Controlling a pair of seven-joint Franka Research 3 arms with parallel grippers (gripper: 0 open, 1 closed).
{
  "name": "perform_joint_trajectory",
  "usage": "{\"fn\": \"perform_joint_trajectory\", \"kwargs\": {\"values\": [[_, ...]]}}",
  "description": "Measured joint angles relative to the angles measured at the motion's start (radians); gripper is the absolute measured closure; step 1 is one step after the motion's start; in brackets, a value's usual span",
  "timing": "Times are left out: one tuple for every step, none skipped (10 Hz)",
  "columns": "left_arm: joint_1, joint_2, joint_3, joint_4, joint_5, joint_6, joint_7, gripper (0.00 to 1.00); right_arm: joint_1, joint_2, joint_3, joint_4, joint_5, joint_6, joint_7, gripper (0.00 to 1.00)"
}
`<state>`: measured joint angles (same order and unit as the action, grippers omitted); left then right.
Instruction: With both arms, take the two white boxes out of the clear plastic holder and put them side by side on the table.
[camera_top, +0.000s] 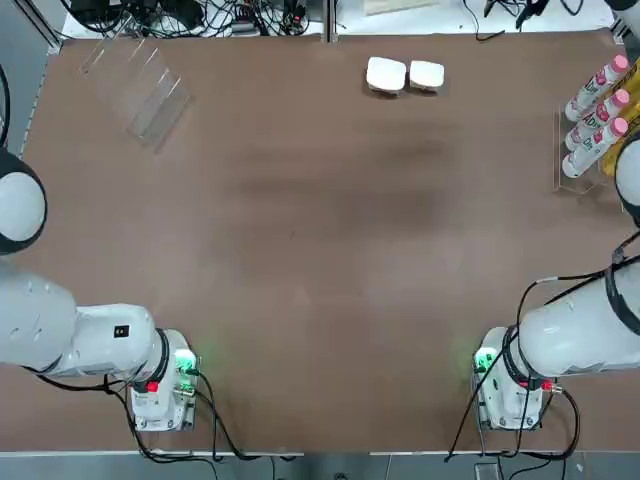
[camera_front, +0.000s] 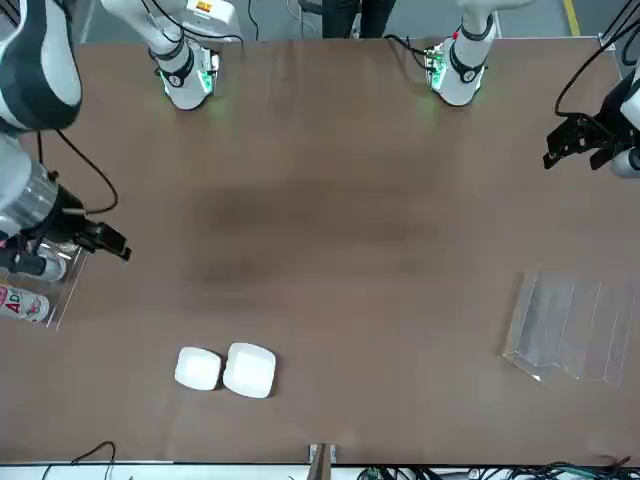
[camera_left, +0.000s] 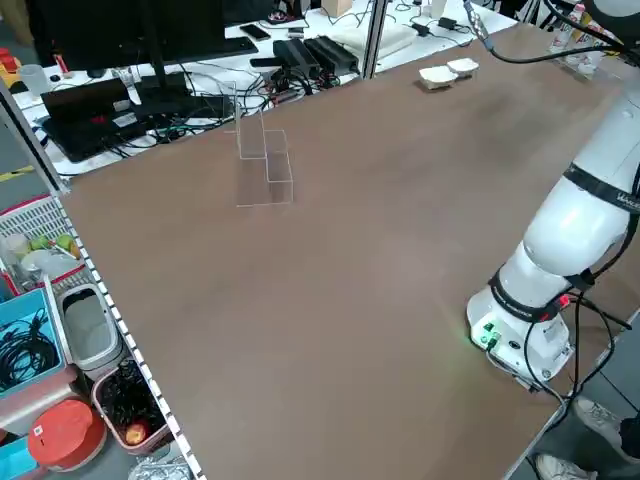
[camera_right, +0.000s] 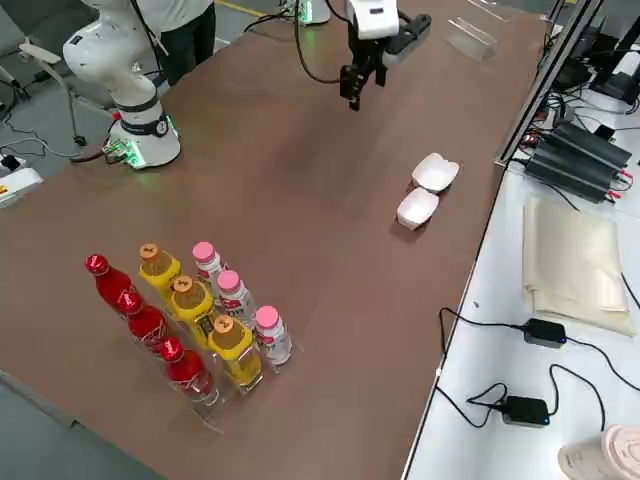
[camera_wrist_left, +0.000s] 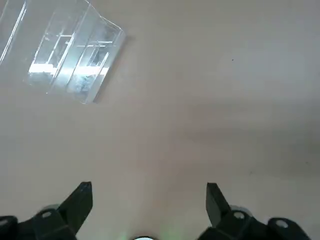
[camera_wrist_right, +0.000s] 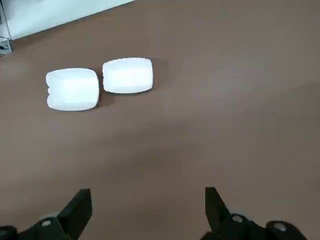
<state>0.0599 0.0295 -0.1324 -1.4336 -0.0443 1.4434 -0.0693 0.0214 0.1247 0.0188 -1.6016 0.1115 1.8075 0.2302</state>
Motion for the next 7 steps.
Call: {"fn": "perform_joint_trajectory", "kwargs": {"values": [[0.000, 0.000, 0.000, 0.000, 0.000, -0.006, -0.002, 0.00, -0.008, -0.031, 0.005, 0.003, -0.012, -0.045, 0.000, 0.00], [0.002, 0.000, 0.001, 0.000, 0.000, -0.015, -0.004, 0.00, -0.014, -0.054, 0.005, 0.019, -0.023, -0.102, 0.000, 0.00], [0.003, -0.001, 0.002, 0.001, 0.000, -0.019, -0.006, 0.00, -0.023, -0.068, 0.005, 0.052, -0.033, -0.165, 0.000, 0.00], [0.004, -0.004, 0.003, 0.002, 0.000, -0.026, -0.007, 0.00, -0.036, -0.074, 0.005, 0.089, -0.036, -0.214, 0.000, 0.00], [0.004, -0.008, 0.003, 0.002, 0.000, -0.033, -0.010, 0.00, -0.057, -0.075, 0.005, 0.122, -0.039, -0.244, -0.008, 0.00], [0.004, -0.011, 0.003, 0.002, 0.000, -0.031, -0.012, 0.00, -0.082, -0.075, 0.003, 0.143, -0.040, -0.276, -0.036, 0.00], [0.004, -0.012, 0.004, 0.003, 0.000, -0.017, -0.012, 0.00, -0.104, -0.075, -0.008, 0.150, -0.041, -0.299, -0.061, 0.00]]}}
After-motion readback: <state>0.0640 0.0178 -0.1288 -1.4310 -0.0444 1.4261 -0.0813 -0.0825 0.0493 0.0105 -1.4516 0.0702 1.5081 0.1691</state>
